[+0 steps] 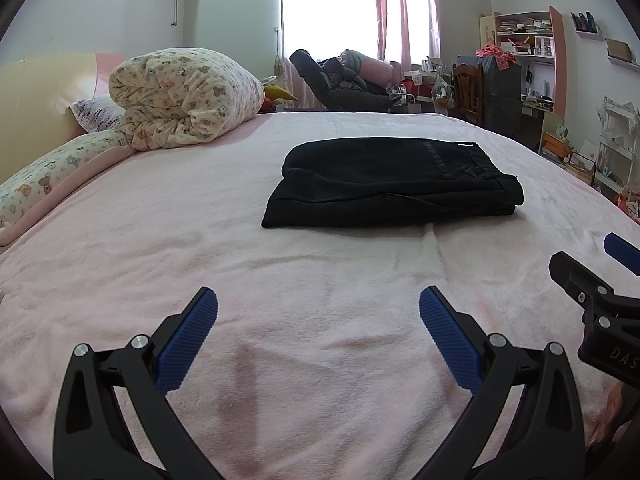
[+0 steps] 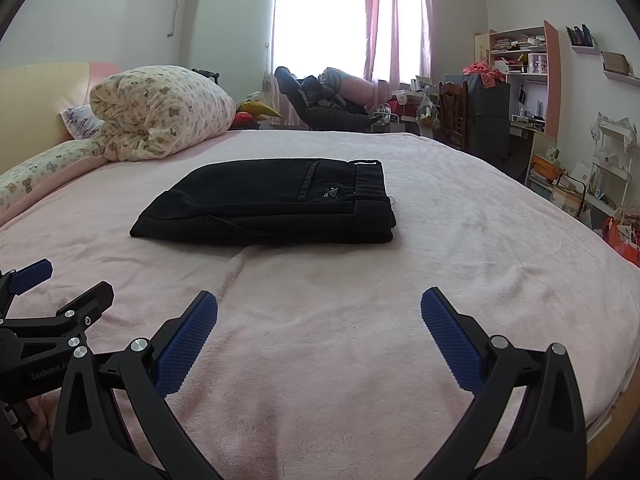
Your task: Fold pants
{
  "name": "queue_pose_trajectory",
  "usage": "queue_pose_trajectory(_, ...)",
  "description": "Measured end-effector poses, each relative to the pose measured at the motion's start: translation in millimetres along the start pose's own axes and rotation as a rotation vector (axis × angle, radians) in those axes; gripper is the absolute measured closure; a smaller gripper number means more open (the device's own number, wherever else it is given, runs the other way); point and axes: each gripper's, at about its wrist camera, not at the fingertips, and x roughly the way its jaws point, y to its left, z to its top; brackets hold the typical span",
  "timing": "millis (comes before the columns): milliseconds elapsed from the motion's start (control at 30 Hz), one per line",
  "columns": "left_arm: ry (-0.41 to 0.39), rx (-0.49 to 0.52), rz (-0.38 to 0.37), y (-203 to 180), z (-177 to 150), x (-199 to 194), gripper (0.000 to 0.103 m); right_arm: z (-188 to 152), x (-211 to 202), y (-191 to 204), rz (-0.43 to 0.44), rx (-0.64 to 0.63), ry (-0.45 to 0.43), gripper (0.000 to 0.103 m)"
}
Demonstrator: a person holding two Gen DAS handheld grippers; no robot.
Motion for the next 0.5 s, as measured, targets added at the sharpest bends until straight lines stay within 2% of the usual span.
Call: queue_pose_trajectory(500,0.011,-0.002,-0.011,0.6,1.3,-1.5,0.002,0.0,0.5,-0.8,0.0,0.002,0.0,0.001)
